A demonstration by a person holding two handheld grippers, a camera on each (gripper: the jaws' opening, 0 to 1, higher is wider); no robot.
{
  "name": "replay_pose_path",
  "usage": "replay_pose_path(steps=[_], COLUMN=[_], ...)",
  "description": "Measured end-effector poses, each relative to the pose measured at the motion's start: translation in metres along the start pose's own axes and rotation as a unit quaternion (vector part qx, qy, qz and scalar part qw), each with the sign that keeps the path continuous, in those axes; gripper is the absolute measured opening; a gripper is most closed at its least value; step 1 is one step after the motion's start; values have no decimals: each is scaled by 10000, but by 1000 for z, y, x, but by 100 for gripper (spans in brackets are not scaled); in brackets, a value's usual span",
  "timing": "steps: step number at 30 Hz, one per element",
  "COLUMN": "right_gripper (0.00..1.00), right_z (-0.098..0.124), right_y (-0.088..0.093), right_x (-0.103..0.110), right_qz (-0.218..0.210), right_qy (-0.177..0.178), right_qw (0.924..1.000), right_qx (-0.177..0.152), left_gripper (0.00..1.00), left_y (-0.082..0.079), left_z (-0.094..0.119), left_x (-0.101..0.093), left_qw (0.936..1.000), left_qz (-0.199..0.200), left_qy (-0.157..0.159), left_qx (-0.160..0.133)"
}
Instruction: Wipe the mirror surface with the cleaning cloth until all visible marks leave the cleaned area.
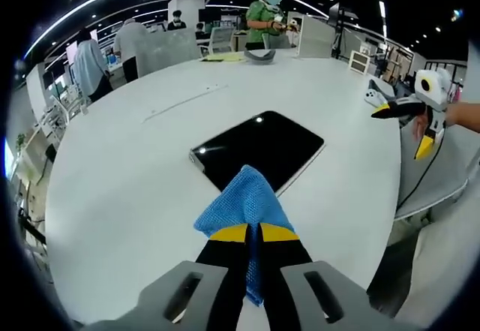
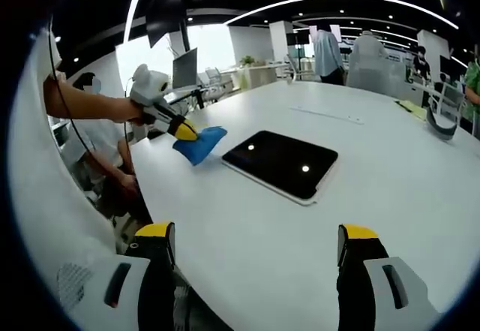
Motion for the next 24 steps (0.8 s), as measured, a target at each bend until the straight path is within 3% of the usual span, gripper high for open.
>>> replay_pose_path(steps=[16, 24], right_gripper=[89, 89], right_z=[1, 2], right_y=[1, -1], right_x=[2, 4], right_qz=[22, 41], right_qy=[-18, -21], right_qw=[10000, 10000], right_qx=[-5, -26], left_gripper=[2, 2], left_y=[49, 60], left_z=[2, -4], left_x=[1, 0], left_qw=[9990, 9986], left_qz=[86, -69], left_qy=[-47, -1], left_qx=[443, 522])
Point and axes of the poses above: the point that each gripper's makers call its tool centre point, and the gripper's own axes: z roughly backward along the fingers, x roughly to its left, y roughly out of its underside, the point moved 4 cm from there along z, roughly backward along the fingers, and after that the axes turned 11 degrees about -y, right-handed, at the moved point
